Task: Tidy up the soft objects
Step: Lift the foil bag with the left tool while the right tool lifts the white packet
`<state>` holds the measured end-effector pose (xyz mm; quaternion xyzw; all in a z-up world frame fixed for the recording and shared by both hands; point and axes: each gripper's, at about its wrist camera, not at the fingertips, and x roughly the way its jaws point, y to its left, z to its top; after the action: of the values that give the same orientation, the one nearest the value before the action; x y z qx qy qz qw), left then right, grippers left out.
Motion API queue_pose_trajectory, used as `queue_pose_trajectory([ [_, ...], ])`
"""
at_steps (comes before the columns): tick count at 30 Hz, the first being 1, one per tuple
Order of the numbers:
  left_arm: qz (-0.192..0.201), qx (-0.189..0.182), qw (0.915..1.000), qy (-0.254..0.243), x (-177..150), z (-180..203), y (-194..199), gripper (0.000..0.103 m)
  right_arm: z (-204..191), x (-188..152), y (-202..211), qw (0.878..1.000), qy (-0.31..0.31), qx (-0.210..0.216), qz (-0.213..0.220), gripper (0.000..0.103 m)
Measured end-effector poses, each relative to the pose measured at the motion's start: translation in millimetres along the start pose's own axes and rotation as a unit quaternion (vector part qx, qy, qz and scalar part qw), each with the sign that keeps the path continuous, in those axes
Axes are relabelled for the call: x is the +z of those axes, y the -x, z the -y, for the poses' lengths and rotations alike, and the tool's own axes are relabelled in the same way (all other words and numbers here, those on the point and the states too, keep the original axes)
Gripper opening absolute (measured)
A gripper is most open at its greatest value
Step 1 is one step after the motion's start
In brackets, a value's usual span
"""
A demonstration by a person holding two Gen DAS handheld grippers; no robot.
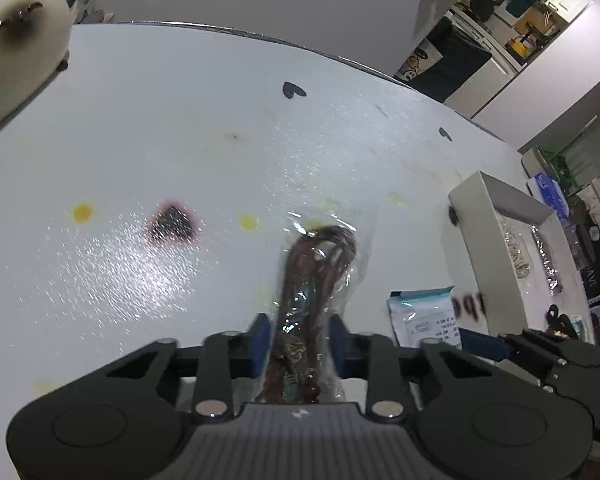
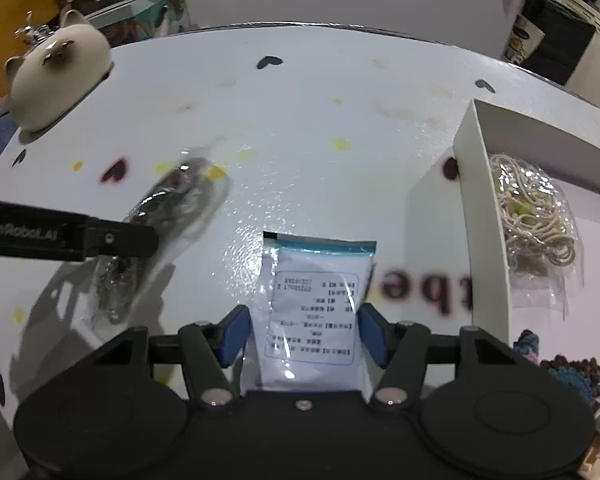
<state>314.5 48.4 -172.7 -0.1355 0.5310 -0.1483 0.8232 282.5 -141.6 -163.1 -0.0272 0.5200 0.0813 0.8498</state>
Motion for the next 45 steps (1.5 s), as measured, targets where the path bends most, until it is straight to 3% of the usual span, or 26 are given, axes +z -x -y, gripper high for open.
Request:
queue_pose_trajectory([
  [4,0.009,0.000,0.9999,0.004,-5,3,4,0.023,0,-4,4,1.000,0.006,0.011,0.011,0.050],
  [6,0.011,0.000,0.9999,0.003,-7,6,6,0.022,2,-5,7,1.000,0.002,0.017,0.016,0.039],
  [8,0.011,0.001,0.9999,0.001,-9,8,7,0.022,4,-6,10,1.000,0.001,0.017,0.022,0.037],
  [16,0.032,0.010,0.9993,-0.014,-12,17,22,0.021,8,-8,19,0.999,-0.011,0.028,0.032,0.037],
  [28,0.119,0.007,0.9924,-0.030,-16,46,87,0.021,14,-12,76,0.995,-0.018,0.036,0.095,0.037],
  [38,0.183,0.002,0.9826,-0.033,-27,92,128,0.021,32,-24,139,0.985,-0.030,0.042,0.165,0.037],
  [45,0.199,0.001,0.9796,-0.031,-32,137,127,0.021,64,-30,173,0.979,-0.029,0.038,0.199,0.037],
])
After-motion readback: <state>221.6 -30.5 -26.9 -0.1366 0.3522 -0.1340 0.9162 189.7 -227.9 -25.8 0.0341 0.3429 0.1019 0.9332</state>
